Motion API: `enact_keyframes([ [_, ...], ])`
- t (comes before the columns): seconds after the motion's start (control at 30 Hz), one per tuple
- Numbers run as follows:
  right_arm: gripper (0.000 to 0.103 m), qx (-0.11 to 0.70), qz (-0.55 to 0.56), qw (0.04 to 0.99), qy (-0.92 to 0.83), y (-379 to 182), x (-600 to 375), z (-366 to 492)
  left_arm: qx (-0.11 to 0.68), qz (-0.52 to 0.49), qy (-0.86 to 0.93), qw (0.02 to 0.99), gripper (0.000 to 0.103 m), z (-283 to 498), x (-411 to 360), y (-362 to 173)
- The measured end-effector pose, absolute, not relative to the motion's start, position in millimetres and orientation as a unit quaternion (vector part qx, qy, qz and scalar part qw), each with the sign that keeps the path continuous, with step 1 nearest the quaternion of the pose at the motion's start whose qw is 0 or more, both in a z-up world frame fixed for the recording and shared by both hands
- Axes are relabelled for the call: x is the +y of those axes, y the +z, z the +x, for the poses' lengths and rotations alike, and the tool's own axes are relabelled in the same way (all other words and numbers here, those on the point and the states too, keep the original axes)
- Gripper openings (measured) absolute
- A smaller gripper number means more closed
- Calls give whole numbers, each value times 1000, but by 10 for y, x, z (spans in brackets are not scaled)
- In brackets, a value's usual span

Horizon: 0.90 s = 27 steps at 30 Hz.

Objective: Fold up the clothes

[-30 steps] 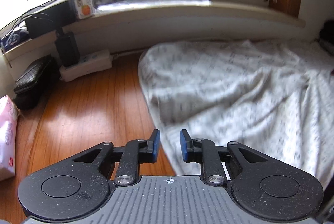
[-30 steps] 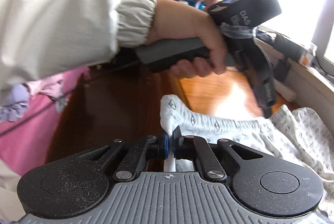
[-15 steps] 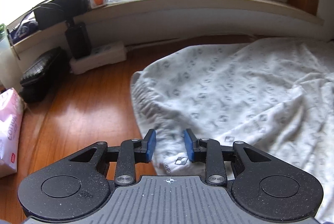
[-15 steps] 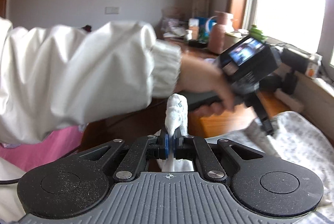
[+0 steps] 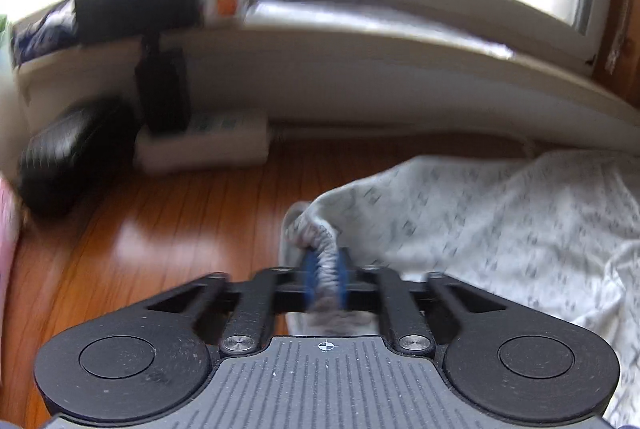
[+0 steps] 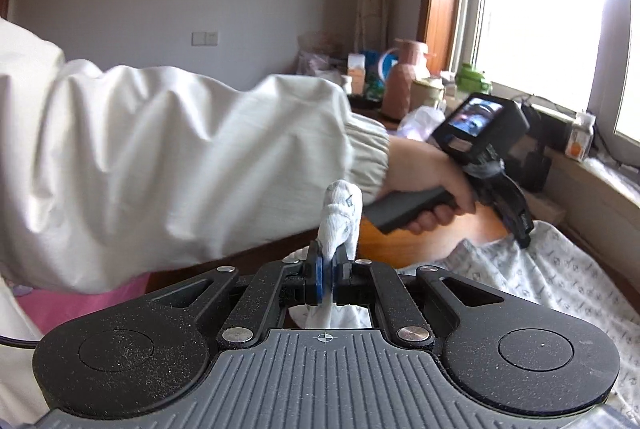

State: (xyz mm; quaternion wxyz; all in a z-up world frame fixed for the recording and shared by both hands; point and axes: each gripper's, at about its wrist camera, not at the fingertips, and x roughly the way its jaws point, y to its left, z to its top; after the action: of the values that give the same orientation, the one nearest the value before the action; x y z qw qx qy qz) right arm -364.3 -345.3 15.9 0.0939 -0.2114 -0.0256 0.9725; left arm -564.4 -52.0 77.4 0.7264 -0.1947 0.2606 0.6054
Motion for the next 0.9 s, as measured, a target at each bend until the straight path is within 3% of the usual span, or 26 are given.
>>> enact_keyframes([
  [0.07, 6, -21, -208, 94, 973, 167, -3427, -3631, 265, -179, 634, 704, 13, -5599, -460, 830],
  [0.17, 6, -26, -210, 100, 972, 156, -3394, -3624, 270, -178, 649, 689, 33, -5590, -438, 857],
  [0.3, 6, -29, -206, 111, 972, 186, -3302, -3593, 264, -182, 649, 690, 36, -5680, -597, 847],
  [0.37, 6, -35, -206, 115, 971, 214, -3228, -3606, 257, -184, 648, 693, 42, -5758, -718, 845],
  [0.9, 5, -161, -254, 149, 942, 478, -2430, -3954, 203, -188, 652, 706, 50, -6232, -1398, 1036],
])
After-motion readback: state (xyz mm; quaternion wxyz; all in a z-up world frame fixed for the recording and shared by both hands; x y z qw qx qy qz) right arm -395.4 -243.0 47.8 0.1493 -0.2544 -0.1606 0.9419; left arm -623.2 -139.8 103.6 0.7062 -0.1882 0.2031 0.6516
